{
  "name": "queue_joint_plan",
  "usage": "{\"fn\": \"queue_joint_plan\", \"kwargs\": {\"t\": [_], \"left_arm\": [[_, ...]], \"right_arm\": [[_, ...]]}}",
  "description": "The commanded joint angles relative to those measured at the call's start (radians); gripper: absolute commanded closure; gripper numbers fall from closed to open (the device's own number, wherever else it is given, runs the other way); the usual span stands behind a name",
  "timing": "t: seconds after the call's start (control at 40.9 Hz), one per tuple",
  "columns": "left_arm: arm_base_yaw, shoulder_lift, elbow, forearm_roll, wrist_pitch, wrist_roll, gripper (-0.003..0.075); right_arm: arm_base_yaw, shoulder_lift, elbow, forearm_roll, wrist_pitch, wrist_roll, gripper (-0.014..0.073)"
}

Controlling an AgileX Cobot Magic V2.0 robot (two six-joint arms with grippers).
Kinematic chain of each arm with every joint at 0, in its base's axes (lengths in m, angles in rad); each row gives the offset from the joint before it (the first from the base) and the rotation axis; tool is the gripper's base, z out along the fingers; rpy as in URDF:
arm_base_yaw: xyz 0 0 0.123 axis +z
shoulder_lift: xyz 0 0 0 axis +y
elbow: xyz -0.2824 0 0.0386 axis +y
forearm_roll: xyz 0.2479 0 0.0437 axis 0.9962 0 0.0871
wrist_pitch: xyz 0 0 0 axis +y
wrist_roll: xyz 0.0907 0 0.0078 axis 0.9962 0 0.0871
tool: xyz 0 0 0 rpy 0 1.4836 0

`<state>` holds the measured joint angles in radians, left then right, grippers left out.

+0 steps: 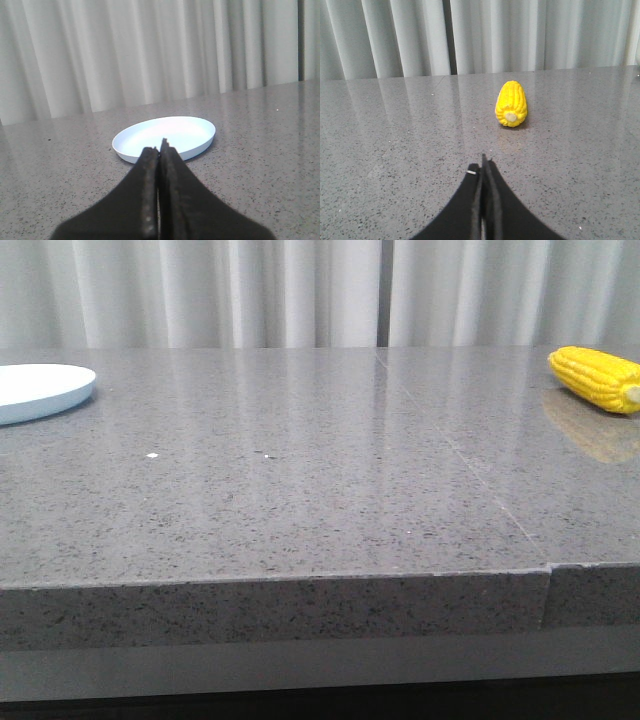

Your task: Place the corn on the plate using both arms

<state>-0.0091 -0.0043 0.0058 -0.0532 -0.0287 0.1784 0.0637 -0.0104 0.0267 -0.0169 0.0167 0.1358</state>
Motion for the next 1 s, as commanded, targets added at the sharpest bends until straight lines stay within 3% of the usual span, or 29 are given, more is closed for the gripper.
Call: {"fn": "queue_joint_plan", "kwargs": {"t": [0.0, 0.611, 0.807, 0.978], "left_arm": [[0.001, -0.020, 0.002, -0.007, -0.078, -0.010, 0.0740], [0.001, -0.020, 0.000, -0.007, -0.109, -0.010, 0.0740], [0.001, -0.015, -0.117, -0.045, -0.115, -0.010, 0.0740], [0.001, 0.005, -0.302, -0.045, -0.015, -0.010, 0.0740]], "right_arm": [[-0.005, -0.013, -0.016, -0.010, -0.087, -0.006, 0.0713], [-0.005, -0.013, -0.026, -0.008, -0.139, -0.006, 0.0713], [-0.005, -0.012, -0.183, -0.010, 0.017, -0.008, 0.0713], [-0.005, 0.013, -0.370, -0.043, 0.173, -0.008, 0.0713]]}}
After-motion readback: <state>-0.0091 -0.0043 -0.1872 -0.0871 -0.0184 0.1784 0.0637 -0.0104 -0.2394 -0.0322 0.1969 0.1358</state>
